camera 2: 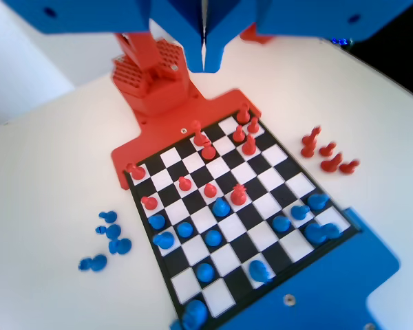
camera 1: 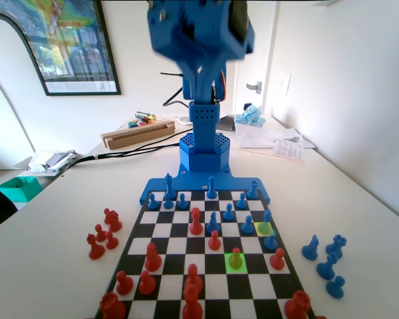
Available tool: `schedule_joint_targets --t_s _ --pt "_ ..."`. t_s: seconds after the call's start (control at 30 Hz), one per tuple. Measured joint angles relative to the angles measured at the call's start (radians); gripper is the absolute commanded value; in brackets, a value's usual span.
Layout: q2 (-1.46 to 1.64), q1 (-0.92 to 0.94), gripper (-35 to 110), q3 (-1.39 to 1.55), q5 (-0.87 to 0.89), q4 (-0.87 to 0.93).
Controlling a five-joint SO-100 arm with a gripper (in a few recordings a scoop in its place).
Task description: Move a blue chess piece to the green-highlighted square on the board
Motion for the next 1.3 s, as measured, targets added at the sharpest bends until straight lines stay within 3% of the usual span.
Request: schedule_joint_targets --t_s 0.6,1.3 --pt "-0.548 -0.014 7 -0.201 0.222 -0.132" --pt "-0.746 -0.112 12 -0.118 0.209 -0.353"
